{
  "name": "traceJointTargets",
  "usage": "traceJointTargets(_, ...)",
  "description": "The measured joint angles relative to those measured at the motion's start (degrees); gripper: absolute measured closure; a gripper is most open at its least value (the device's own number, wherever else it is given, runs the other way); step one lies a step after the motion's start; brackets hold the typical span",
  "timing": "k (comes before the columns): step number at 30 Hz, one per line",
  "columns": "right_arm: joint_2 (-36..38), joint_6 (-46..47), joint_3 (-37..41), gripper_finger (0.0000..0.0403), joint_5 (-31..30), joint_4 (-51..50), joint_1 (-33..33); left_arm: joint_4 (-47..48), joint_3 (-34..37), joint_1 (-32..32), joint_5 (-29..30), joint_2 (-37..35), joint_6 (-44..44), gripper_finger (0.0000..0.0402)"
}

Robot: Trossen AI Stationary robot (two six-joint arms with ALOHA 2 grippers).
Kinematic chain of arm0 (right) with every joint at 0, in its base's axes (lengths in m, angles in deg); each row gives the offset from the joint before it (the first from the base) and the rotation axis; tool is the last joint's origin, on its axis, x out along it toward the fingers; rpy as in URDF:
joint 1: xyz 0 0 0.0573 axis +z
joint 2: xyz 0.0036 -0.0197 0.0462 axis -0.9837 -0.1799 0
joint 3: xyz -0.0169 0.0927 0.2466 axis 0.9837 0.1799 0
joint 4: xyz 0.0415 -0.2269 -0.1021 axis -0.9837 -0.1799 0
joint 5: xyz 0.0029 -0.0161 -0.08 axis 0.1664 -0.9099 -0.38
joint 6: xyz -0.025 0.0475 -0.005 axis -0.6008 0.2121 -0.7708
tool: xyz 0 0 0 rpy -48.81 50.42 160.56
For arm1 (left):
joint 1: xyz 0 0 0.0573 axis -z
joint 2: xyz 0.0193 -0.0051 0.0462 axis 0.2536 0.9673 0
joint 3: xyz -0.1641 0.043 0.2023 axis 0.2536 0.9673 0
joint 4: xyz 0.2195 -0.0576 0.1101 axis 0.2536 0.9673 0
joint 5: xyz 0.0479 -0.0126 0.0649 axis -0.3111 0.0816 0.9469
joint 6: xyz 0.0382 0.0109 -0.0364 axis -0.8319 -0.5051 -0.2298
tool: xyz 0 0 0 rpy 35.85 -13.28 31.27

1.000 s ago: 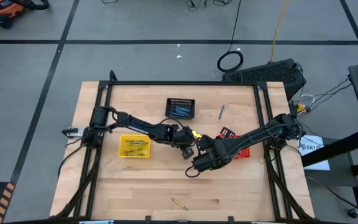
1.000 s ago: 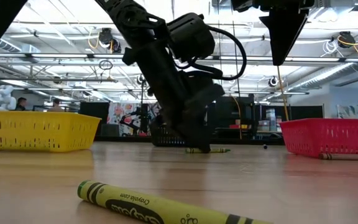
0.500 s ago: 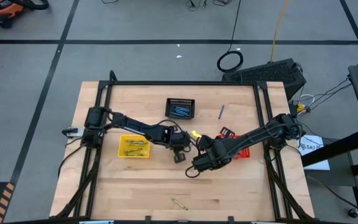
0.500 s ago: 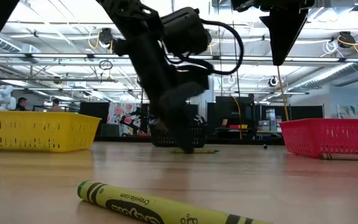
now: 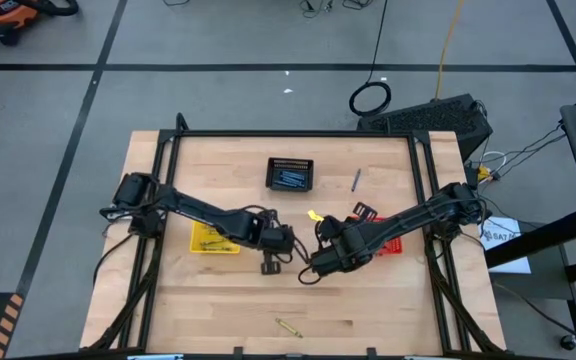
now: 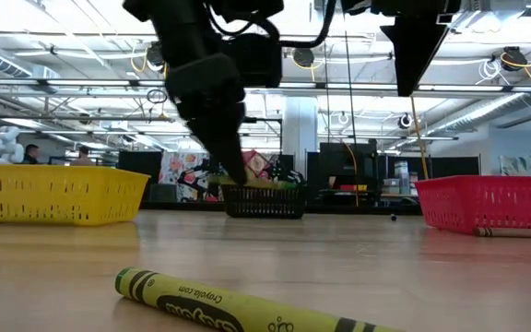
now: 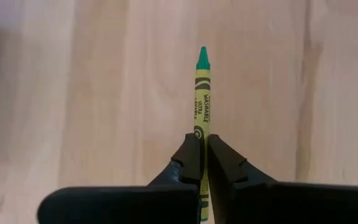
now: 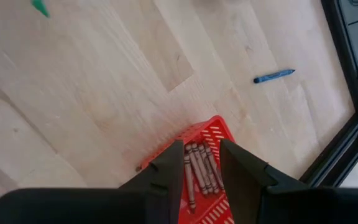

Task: Sort crayons
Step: Put the green crayon into the yellow bin

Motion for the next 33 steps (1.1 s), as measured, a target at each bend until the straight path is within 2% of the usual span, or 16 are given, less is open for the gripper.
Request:
traceJointTargets(8, 0.0, -0.02, 0.0, 0.0312, 0.07, 0.02, 0.37, 11.74, -0.05, 3.14, 2.77, -1.65, 0.52, 0.04)
traceJointTargets(16, 0.0, 0.04, 0.02, 0.0312, -0.06, 0.0, 0.37, 17.96, -0.16, 3.83, 6.25, -9.01, 2.01, 0.0398)
traceJointTargets(22, 0.0, 0.4, 0.03, 0.0312, -0.05, 0.01, 0.37, 28.95, -0.08, 4.32, 10.2, -13.88, 5.35, 0.0397)
traceJointTargets(25, 0.0, 1.66, 0.04, 0.0312, -0.04, 0.0, 0.37, 34.76, 1.68, 4.9, 11.78, -16.48, 8.13, 0.0396)
traceJointTargets(29, 0.0, 1.73, 0.04, 0.0312, -0.06, 0.0, 0.37, 37.43, 6.28, 5.54, 12.01, -20.09, 11.83, 0.0396)
traceJointTargets(33, 0.0, 1.54, 0.04, 0.0312, -0.06, 0.0, 0.36, 36.4, 11.66, 6.18, 8.58, -23.3, 13.41, 0.0396)
